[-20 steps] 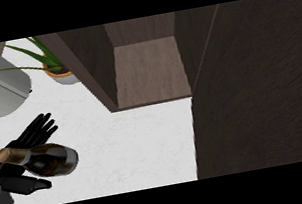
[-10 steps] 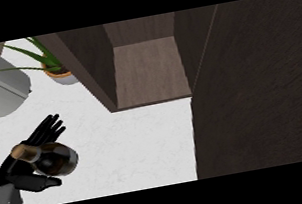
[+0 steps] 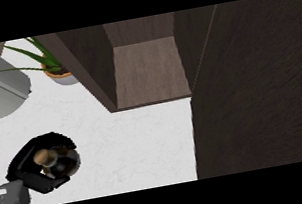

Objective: Pick up the wine, place it into the cabinet and close the cabinet

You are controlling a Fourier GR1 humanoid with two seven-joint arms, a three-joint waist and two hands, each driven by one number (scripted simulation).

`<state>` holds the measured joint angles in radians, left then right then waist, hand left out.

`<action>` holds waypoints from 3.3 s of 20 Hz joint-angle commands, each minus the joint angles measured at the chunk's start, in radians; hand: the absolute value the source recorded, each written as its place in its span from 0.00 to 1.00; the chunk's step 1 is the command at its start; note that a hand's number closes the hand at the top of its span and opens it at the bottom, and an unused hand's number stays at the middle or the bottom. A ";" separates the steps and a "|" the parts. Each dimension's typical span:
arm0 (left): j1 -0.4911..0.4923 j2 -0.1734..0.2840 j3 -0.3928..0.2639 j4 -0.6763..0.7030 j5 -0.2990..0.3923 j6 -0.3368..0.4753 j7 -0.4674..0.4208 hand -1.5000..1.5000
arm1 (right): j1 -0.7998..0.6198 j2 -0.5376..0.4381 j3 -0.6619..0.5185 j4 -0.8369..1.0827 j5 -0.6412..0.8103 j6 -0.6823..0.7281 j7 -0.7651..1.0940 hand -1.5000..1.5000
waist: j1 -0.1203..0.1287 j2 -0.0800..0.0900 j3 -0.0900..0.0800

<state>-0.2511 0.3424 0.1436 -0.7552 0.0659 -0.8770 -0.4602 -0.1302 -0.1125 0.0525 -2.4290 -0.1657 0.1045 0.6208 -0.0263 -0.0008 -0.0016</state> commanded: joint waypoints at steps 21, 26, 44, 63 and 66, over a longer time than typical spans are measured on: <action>0.329 -0.243 0.090 -0.521 0.006 0.641 -0.257 1.00 | 0.063 0.029 0.006 -0.136 -0.053 -0.006 0.044 0.00 | 0.030 -0.004 0.002; 0.305 -0.280 0.038 -0.733 0.112 0.600 -0.009 1.00 | 0.031 -0.006 -0.061 -0.105 -0.087 0.004 0.068 0.00 | 0.028 -0.002 0.002; 0.275 -0.342 -0.358 -1.152 0.063 0.911 0.408 1.00 | 0.031 -0.005 -0.081 -0.162 -0.132 0.004 0.117 0.00 | 0.019 -0.002 0.002; -0.225 -0.342 -0.651 -0.961 0.038 1.501 0.584 1.00 | 0.095 0.035 -0.030 -0.161 -0.092 0.035 0.059 0.00 | 0.012 -0.001 0.002; -0.256 -0.342 -0.601 -0.891 0.069 1.479 0.546 1.00 | 0.149 0.040 -0.046 -0.131 -0.083 0.072 -0.013 0.00 | 0.013 0.000 0.002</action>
<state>-0.4569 0.0003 -0.4780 -1.7103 0.1131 0.5883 0.1153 -0.0387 -0.0840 0.0061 -2.4325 -0.1822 0.1770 0.5805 -0.0148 -0.0014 0.0004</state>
